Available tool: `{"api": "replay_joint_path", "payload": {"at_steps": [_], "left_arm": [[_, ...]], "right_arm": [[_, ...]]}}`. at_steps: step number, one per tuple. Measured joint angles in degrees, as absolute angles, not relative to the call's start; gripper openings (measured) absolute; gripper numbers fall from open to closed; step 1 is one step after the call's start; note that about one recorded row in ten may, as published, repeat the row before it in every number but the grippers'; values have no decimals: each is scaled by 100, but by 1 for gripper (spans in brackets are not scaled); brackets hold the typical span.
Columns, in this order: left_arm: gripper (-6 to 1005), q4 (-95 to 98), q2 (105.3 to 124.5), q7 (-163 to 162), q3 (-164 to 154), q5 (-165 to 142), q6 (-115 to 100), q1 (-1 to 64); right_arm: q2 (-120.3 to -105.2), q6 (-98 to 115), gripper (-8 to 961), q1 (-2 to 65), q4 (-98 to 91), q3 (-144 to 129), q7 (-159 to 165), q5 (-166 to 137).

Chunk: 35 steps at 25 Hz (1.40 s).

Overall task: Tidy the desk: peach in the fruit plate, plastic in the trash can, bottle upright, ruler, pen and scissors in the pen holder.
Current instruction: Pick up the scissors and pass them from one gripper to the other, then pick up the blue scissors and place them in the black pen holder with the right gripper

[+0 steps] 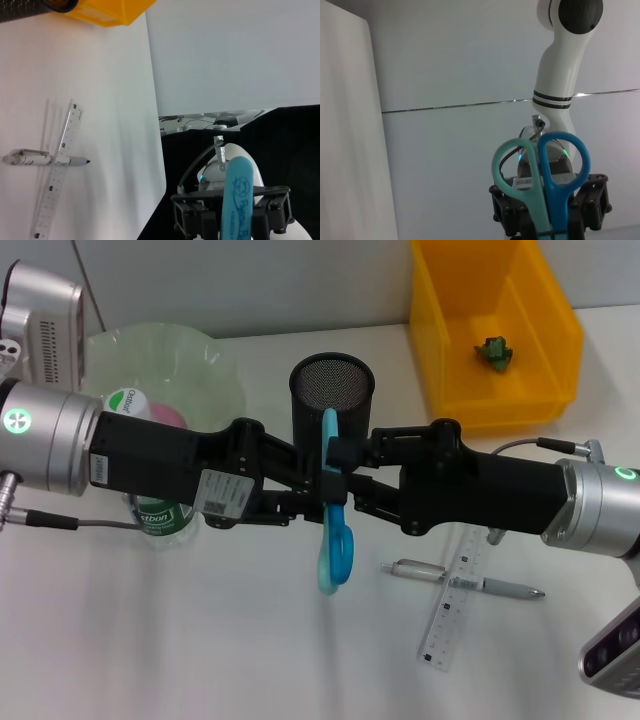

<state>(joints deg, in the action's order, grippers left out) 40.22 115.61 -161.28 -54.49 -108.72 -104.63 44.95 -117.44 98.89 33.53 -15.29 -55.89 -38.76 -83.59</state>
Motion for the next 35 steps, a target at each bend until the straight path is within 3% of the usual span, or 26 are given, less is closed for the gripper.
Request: {"api": "replay_joint_path", "payload": {"at_steps": [35], "left_arm": [[279, 3943, 11531, -16087, -5293, -10849, -10476, 4425]], "right_arm": [[-11750, 9949, 232, 3339, -1549, -5651, -3912, -8347]]}}
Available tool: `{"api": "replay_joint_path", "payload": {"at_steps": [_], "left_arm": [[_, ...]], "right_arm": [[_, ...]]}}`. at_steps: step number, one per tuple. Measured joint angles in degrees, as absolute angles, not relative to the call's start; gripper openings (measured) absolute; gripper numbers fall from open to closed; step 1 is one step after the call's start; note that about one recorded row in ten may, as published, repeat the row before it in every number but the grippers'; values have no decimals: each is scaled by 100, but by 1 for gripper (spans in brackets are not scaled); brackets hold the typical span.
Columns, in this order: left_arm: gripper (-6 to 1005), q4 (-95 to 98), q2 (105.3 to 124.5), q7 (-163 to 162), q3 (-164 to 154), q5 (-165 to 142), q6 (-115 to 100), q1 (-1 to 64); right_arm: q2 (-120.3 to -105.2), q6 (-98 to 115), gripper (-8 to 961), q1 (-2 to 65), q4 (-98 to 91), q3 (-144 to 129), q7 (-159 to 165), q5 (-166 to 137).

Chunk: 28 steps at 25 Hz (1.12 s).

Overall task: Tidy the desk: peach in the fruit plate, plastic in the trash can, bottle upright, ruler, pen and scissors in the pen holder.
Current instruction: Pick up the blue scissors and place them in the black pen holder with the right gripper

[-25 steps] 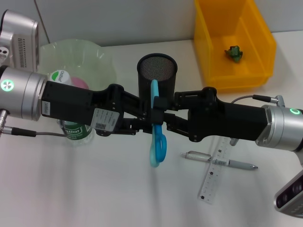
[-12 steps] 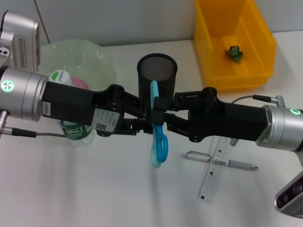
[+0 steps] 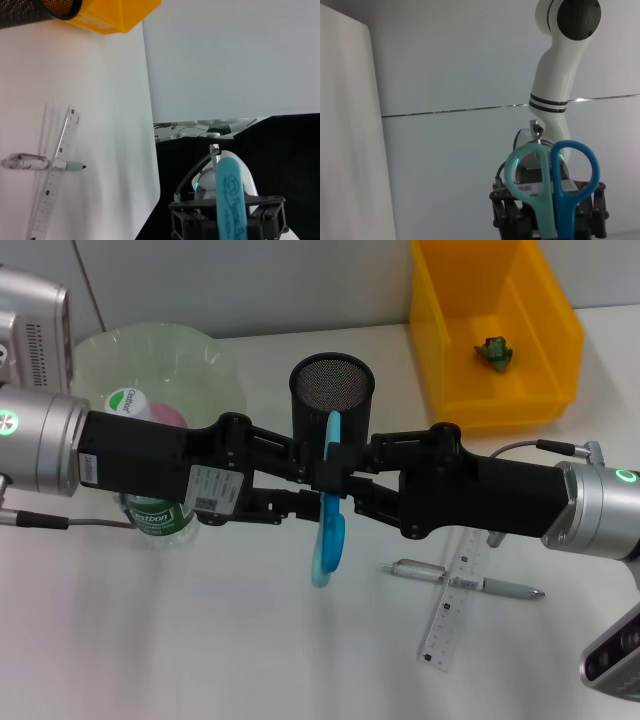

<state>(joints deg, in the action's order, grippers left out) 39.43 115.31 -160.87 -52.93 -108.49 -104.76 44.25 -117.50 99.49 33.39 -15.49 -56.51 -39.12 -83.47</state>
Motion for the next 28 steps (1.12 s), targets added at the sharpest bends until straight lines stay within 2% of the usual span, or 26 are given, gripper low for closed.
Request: {"api": "replay_joint_path", "payload": {"at_steps": [11, 28], "left_arm": [[602, 3925, 11516, -16028, -5285, -10858, -10574, 4395], [601, 3797, 11381, -15773, -5173, -10838, -10653, 4238]], "right_arm": [[-11752, 9952, 219, 3340, -1521, -5622, -3971, -8358], [-11751, 9934, 218, 3287, -1530, -5589, -3948, -8358]]}}
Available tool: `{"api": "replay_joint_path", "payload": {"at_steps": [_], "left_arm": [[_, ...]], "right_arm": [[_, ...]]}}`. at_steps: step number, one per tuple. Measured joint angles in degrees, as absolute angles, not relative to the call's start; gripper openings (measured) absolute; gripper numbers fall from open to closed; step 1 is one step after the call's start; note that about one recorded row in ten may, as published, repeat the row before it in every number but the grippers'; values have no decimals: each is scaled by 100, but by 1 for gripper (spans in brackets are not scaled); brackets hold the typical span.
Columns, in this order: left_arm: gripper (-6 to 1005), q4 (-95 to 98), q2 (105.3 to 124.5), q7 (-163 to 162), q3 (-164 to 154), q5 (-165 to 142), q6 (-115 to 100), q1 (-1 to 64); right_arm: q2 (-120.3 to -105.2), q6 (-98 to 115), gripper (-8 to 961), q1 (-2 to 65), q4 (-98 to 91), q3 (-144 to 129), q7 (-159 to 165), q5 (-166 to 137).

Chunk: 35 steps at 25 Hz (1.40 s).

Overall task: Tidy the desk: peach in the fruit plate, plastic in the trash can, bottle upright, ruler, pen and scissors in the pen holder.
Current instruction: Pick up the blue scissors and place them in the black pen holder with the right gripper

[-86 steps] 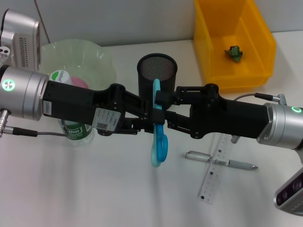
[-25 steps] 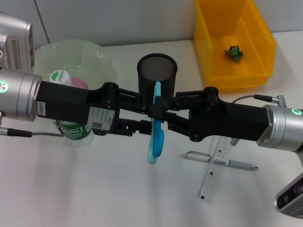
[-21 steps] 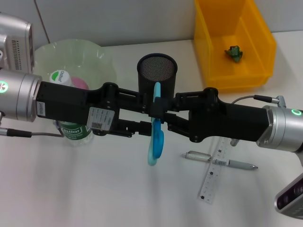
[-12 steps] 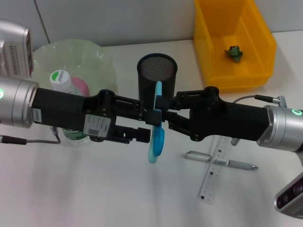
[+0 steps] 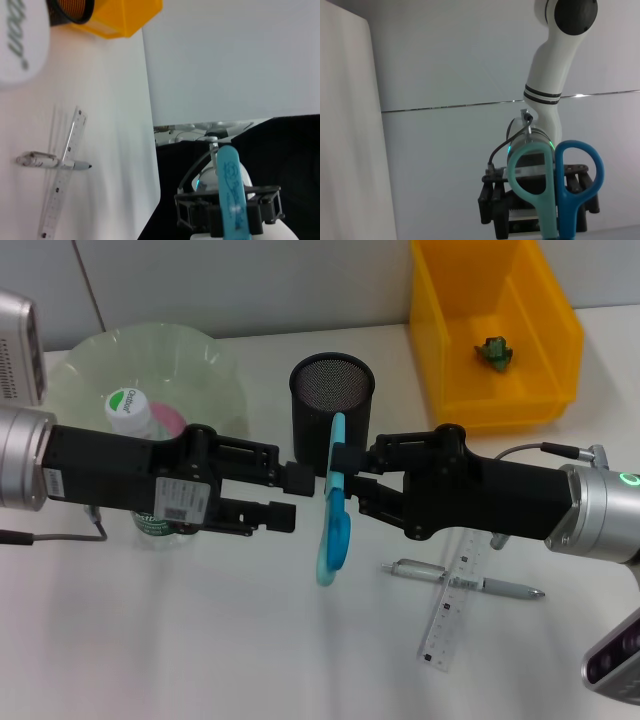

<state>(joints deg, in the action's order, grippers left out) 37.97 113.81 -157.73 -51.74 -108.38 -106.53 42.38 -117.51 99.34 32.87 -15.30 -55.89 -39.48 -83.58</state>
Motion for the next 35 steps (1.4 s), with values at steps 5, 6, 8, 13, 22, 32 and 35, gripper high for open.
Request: {"api": "replay_joint_path", "payload": {"at_steps": [5, 6, 8, 13, 22, 32, 35], "left_arm": [[601, 3796, 11311, -15744, -5063, -10866, -10638, 4138], [601, 3796, 11272, -15720, -5007, -10868, -10618, 4075], [600, 3796, 11237, -15669, -4951, -10870, -10611, 4007], [600, 3771, 11180, -15471, -4935, -10872, -10609, 3879], [599, 3640, 11109, -14638, -4962, -10872, -10649, 3858], [599, 3638, 11402, -11979, -4942, -10857, -10626, 3811], [599, 3638, 11496, -11427, -4941, -10859, -10604, 3778]], "right_arm": [[-11752, 9956, 218, 3264, -1524, -5569, -3855, -8321], [-11755, 9960, 218, 3243, -1519, -5514, -3704, -8312], [-11757, 9967, 218, 3228, -1519, -5471, -3584, -8310], [-11804, 10099, 217, 3192, -1563, -4993, -2569, -8300], [-11897, 10261, 218, 3191, -1563, -4012, -777, -8285], [-11915, 9826, 218, 3313, -1397, -3489, 1443, -7483], [-11924, 9466, 218, 3436, -1331, -3460, 1922, -7359]]}}
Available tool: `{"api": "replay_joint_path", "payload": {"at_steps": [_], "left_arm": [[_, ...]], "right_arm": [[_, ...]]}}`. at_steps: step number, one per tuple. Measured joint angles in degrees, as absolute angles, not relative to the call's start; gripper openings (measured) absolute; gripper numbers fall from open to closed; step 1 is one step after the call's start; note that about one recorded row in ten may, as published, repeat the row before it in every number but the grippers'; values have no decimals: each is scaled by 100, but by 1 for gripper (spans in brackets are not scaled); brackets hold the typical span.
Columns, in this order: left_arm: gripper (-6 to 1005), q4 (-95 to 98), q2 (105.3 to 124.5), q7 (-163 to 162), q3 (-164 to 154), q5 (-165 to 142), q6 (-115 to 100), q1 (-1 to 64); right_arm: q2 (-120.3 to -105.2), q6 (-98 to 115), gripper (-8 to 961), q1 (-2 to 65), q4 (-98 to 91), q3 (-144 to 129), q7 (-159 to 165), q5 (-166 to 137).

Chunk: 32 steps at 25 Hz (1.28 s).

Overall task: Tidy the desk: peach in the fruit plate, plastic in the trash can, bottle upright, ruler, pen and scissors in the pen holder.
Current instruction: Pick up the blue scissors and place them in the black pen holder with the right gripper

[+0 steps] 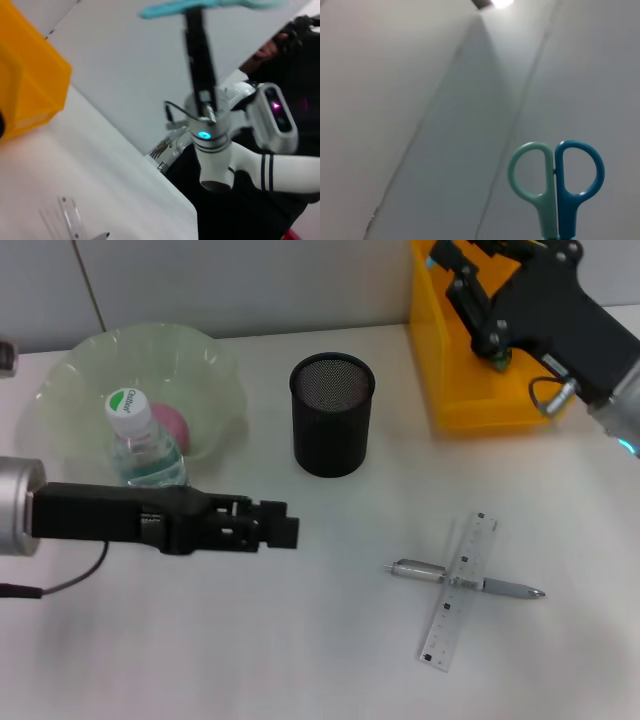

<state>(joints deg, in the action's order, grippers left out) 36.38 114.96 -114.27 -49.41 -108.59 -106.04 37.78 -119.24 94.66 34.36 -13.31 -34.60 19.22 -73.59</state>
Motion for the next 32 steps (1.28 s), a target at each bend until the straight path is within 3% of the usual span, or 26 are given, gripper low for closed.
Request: {"api": "replay_joint_path", "payload": {"at_steps": [5, 6, 11, 32], "left_arm": [[598, 3682, 11659, -10670, -4919, -10824, -10563, 3691], [598, 3698, 11766, -10229, -4912, -10828, -10511, 3628], [598, 3673, 11831, -9592, -4916, -10818, -10361, 3530], [593, 3088, 11875, -8323, -4966, -10747, -9843, 3517]], "right_arm": [[-11926, 8935, 218, 3629, -1318, -3452, 2673, -7307], [-11926, 8770, 218, 3674, -1345, -3464, 3012, -7305], [-11916, 8351, 217, 3700, -1454, -3506, 3747, -7320], [-11937, 7064, 217, 3920, -1333, -4681, 4409, -7369]]}}
